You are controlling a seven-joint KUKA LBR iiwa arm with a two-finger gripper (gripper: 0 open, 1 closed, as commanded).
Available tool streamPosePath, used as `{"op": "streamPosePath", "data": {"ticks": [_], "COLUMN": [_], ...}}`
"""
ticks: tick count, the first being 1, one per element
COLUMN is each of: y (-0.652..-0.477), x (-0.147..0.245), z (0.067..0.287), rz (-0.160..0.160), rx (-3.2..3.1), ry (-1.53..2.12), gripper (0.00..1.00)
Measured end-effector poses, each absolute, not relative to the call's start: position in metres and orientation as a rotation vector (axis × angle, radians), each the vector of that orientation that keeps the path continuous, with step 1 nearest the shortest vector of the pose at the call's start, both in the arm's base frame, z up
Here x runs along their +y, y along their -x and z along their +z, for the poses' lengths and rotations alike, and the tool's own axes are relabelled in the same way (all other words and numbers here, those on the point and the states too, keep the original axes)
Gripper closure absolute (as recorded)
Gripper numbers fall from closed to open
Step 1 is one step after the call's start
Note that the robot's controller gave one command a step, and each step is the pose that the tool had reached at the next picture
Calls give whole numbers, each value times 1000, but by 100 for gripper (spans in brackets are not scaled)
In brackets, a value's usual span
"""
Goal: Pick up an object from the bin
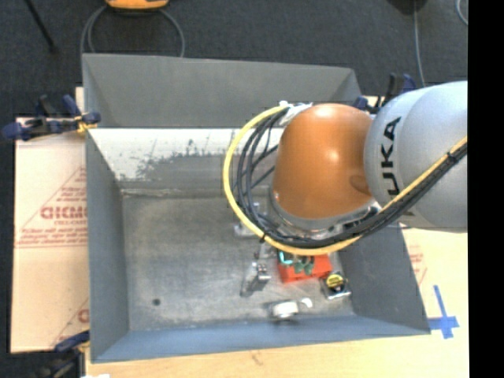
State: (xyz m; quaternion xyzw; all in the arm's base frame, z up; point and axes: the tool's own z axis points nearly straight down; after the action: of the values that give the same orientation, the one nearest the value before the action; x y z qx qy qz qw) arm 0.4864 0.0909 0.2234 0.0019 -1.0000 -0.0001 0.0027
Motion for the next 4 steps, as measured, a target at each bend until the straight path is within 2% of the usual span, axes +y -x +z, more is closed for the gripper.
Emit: {"op": "streamPosePath", "data": {"ticks": [1, 2, 3, 4], "y": [-480, -513, -475, -500], "x": [31, -130, -150, -140], "z": [85, 101, 101, 76], "rz": [2, 7, -6, -51], "rx": [-3095, -3015, -2926, -2833], "ry": [-663, -900, -1181, -1344], "gripper": [0, 0, 0, 0]}}
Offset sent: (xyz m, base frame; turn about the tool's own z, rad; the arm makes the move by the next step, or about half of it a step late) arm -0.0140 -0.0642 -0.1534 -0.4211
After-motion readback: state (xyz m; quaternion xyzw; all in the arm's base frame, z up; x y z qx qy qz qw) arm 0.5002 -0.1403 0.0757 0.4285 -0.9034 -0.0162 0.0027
